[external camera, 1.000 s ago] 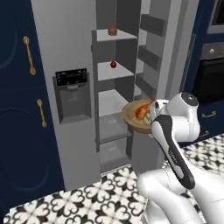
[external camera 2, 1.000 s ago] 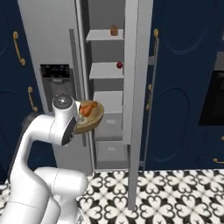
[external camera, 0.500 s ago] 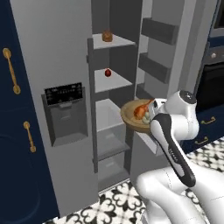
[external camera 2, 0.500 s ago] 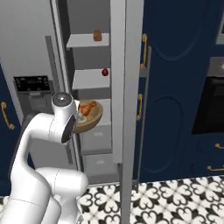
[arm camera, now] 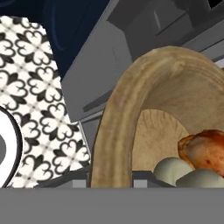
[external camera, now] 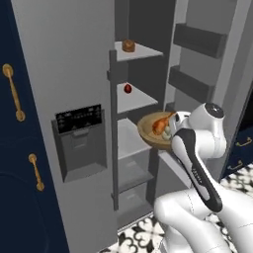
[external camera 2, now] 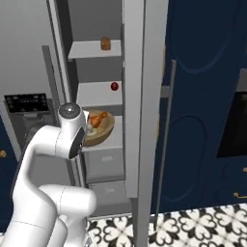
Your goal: Pick the chicken drumstick and mushroom from their plates and place them in the bowl. Then put the bowl in the fridge.
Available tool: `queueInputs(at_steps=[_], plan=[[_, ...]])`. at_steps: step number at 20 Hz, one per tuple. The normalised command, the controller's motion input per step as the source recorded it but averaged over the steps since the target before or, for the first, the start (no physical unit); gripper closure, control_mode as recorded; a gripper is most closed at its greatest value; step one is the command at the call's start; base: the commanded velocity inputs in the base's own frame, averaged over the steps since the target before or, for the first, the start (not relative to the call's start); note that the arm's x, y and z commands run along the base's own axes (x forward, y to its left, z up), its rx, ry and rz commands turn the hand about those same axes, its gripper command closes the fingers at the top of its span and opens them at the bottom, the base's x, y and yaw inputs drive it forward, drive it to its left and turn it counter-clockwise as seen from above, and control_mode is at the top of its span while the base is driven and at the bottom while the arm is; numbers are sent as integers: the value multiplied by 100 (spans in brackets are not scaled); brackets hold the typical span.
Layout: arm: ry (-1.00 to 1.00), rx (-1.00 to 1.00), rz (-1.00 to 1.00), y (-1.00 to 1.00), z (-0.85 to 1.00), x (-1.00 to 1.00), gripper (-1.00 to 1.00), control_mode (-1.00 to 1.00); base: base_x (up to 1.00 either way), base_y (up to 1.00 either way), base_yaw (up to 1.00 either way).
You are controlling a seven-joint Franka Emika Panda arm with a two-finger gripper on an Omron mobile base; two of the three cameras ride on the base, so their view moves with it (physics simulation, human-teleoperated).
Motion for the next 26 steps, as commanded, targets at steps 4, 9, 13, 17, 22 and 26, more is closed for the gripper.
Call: queueInputs(at_steps=[4, 9, 13, 17, 22, 26], plan=[[0, 0, 0, 0, 0, 0, 100, 100, 68, 24, 3], [0, 0, 0, 0, 0, 0, 100, 100, 61, 0, 0], [0, 0, 0, 0, 0, 0, 100, 100, 62, -18, 5], [0, 0, 0, 0, 0, 0, 100, 100, 45, -27, 3], [0, 0, 0, 0, 0, 0, 100, 100, 33, -2, 0], [0, 0, 0, 0, 0, 0, 100, 100, 42, 0, 0]])
